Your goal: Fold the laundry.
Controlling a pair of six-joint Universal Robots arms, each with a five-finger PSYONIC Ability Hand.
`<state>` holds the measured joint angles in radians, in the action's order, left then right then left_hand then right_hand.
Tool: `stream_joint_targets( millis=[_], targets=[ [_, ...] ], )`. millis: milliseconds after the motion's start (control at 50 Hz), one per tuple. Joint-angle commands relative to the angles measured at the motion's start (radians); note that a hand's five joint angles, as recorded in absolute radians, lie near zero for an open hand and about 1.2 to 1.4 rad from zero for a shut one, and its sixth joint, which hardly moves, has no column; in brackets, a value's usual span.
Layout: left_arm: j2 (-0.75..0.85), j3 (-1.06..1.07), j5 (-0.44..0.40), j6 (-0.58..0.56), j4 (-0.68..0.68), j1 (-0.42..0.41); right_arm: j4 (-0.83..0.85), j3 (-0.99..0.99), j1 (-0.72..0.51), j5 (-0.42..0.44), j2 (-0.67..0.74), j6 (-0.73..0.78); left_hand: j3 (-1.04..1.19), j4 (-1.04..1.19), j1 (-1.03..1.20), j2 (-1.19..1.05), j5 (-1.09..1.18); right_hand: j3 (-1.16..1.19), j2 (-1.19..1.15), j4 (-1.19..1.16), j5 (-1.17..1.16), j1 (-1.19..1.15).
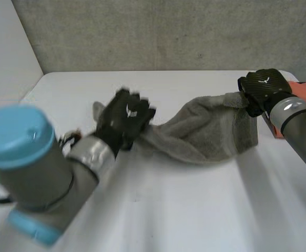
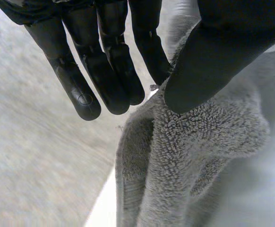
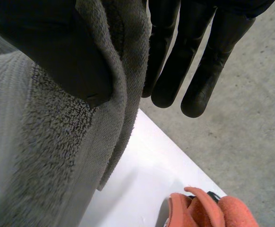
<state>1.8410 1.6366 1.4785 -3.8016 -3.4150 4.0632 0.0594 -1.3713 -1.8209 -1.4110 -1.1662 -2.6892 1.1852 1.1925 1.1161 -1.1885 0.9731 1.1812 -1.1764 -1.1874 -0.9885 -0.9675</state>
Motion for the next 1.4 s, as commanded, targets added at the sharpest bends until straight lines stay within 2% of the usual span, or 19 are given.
stream_joint_targets(
  millis=[20,60,120,140,160,180,200,300,320,380,440,520,540,600,660,700,820,1060,1400],
  targets=[
    [0.024,0.101,0.063,0.152,0.002,-0.078,-0.018,0.096,-0.012,-0.026,0.152,0.002,-0.281,-0.289,-0.212,0.285,-0.244,0.215,-0.220,-0.209,-0.233,-0.429],
    [0.070,0.092,0.063,0.186,0.006,-0.082,-0.018,0.121,-0.015,-0.043,0.186,0.002,-0.346,-0.353,-0.277,0.349,-0.308,0.215,-0.220,-0.209,-0.233,-0.429],
    [0.124,0.065,0.063,0.221,0.013,-0.082,-0.019,0.176,-0.034,-0.088,0.255,0.003,-0.724,-0.731,-0.655,0.727,-0.687,0.215,-0.220,-0.209,-0.233,-0.429],
    [0.124,0.052,0.066,0.226,0.017,-0.078,-0.019,0.187,-0.035,-0.098,0.267,0.005,-0.821,-0.828,-0.752,0.824,-0.783,0.010,-0.015,-0.004,-0.028,-0.223],
    [0.122,0.048,0.069,0.227,0.019,-0.072,-0.021,0.201,-0.038,-0.120,0.281,0.012,-0.822,-0.829,-0.753,0.825,-0.784,-0.623,0.618,0.629,0.605,0.409],
    [0.119,0.046,0.075,0.231,0.022,-0.064,-0.021,0.204,-0.040,-0.131,0.281,0.012,-0.828,-0.835,-0.759,0.831,-0.790,-0.885,0.880,0.891,0.867,0.671],
    [0.112,0.045,0.080,0.232,0.025,-0.053,-0.021,0.205,-0.038,-0.141,0.281,0.014,-0.834,-0.841,-0.765,0.837,-0.796,-1.007,1.002,1.013,0.988,0.793],
    [-0.038,0.063,0.078,0.235,0.028,0.086,-0.023,0.180,-0.028,-0.157,0.211,0.008,-0.851,-0.859,-0.782,0.855,-0.814,-1.007,1.002,1.013,0.988,0.793],
    [-0.069,0.074,0.062,0.235,0.028,0.124,-0.023,0.170,-0.028,-0.157,0.194,0.008,-0.854,-0.862,-0.785,0.858,-0.817,-1.007,1.002,1.013,0.988,0.793],
    [-0.098,0.089,0.014,0.235,0.029,0.170,-0.024,0.123,-0.024,-0.152,0.111,0.014,-0.854,-0.862,-0.785,0.858,-0.817,-1.007,1.002,1.013,0.988,0.793],
    [-0.108,0.104,-0.081,0.231,0.037,0.230,-0.044,0.077,-0.018,-0.146,0.045,0.037,-0.848,-0.856,-0.779,0.852,-0.811,-1.007,1.002,1.013,0.988,0.793],
    [-0.105,0.124,-0.202,0.226,0.057,0.347,-0.159,0.020,0.003,-0.135,0.006,0.124,-0.822,-0.829,-0.753,0.825,-0.784,-1.007,1.002,1.013,0.988,0.793],
    [-0.095,0.127,-0.258,0.224,0.059,0.400,-0.179,0.011,0.006,-0.131,0.003,0.137,-0.810,-0.818,-0.741,0.814,-0.773,-1.007,1.002,1.013,0.988,0.793],
    [-0.059,0.117,-0.360,0.221,0.051,0.454,-0.242,-0.047,0.009,-0.083,-0.010,0.177,-0.764,-0.771,-0.695,0.767,-0.726,-1.007,1.002,1.013,0.988,0.793],
    [0.003,0.100,-0.423,0.214,0.046,0.483,-0.266,-0.123,0.008,-0.036,-0.053,0.192,-0.728,-0.735,-0.659,0.731,-0.690,-1.007,1.002,1.013,0.988,0.793],
    [0.065,0.066,-0.478,0.200,0.046,0.488,-0.263,-0.188,0.008,-0.011,-0.081,0.192,-0.649,-0.656,-0.580,0.652,-0.612,-1.007,1.002,1.013,0.988,0.793],
    [0.202,-0.012,-0.550,0.131,0.049,0.479,-0.242,-0.317,0.006,0.029,-0.128,0.186,-0.531,-0.539,-0.462,0.535,-0.494,-1.007,1.002,1.013,0.988,0.793],
    [0.363,-0.122,-0.535,-0.009,0.051,0.430,-0.131,-0.471,0.008,0.038,-0.145,0.181,-0.487,-0.495,-0.418,0.491,-0.450,-1.007,1.002,1.013,0.988,0.793],
    [0.468,-0.233,-0.529,-0.010,0.052,0.405,-0.069,-0.519,-0.001,0.038,-0.133,0.177,-0.379,-0.386,-0.310,0.382,-0.341,-1.007,1.002,1.013,0.988,0.793]
  ],
)
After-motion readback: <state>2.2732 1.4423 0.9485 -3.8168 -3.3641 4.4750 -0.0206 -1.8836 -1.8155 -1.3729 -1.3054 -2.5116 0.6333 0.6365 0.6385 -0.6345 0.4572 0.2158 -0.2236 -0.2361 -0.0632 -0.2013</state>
